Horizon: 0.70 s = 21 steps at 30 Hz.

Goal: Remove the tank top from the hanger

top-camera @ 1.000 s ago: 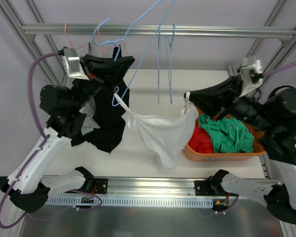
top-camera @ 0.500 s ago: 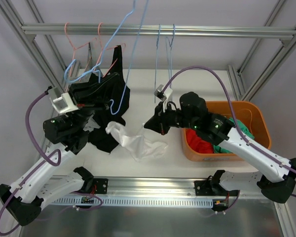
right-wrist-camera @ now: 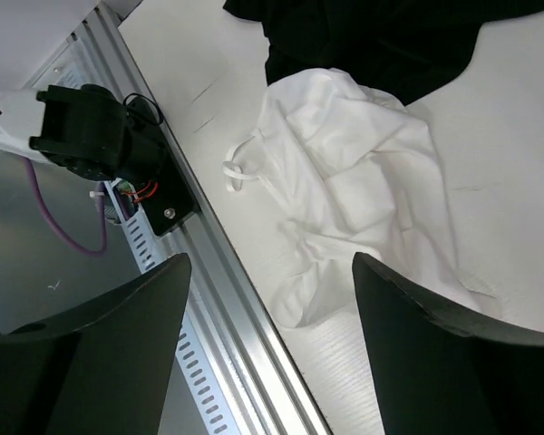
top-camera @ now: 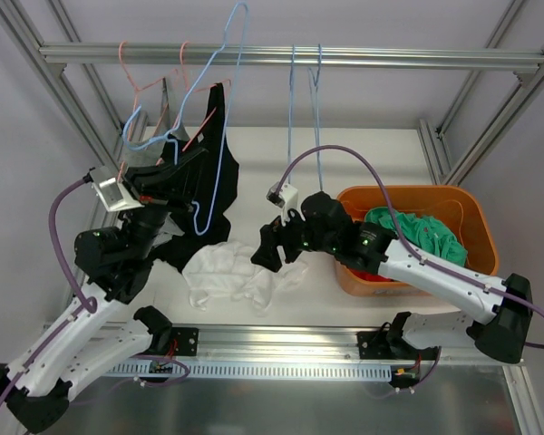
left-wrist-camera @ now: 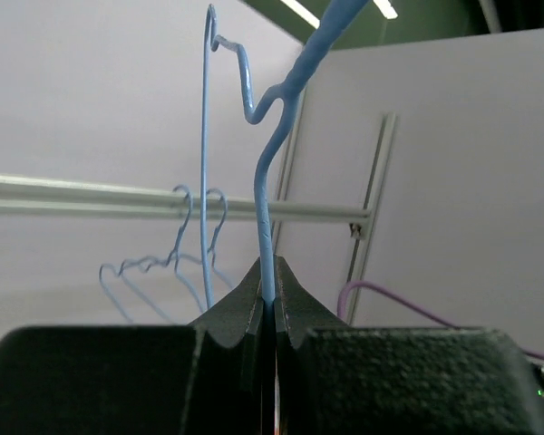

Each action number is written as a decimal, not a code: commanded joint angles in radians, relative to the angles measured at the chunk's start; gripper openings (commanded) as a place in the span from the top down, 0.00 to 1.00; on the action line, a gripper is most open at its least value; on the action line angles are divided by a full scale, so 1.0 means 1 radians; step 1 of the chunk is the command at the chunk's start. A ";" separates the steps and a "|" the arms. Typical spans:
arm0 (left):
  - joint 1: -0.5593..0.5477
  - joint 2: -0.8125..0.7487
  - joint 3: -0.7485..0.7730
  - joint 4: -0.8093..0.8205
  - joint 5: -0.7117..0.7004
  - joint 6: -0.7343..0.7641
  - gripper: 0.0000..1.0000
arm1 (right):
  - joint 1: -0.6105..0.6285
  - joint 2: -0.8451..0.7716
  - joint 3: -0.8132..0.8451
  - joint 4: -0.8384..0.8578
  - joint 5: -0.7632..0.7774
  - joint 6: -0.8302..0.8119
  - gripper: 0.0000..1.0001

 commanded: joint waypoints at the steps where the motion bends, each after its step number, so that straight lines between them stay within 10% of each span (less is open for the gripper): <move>1: -0.011 -0.152 -0.078 -0.222 -0.060 -0.033 1.00 | 0.005 -0.057 -0.019 0.064 0.057 0.001 0.23; 12: -0.010 -0.174 -0.052 -0.788 -0.170 -0.150 1.00 | 0.005 -0.298 -0.011 -0.090 0.248 -0.047 0.00; 21: -0.010 0.338 0.516 -1.015 -0.322 -0.104 1.00 | 0.003 -0.490 0.032 -0.228 0.348 -0.047 0.00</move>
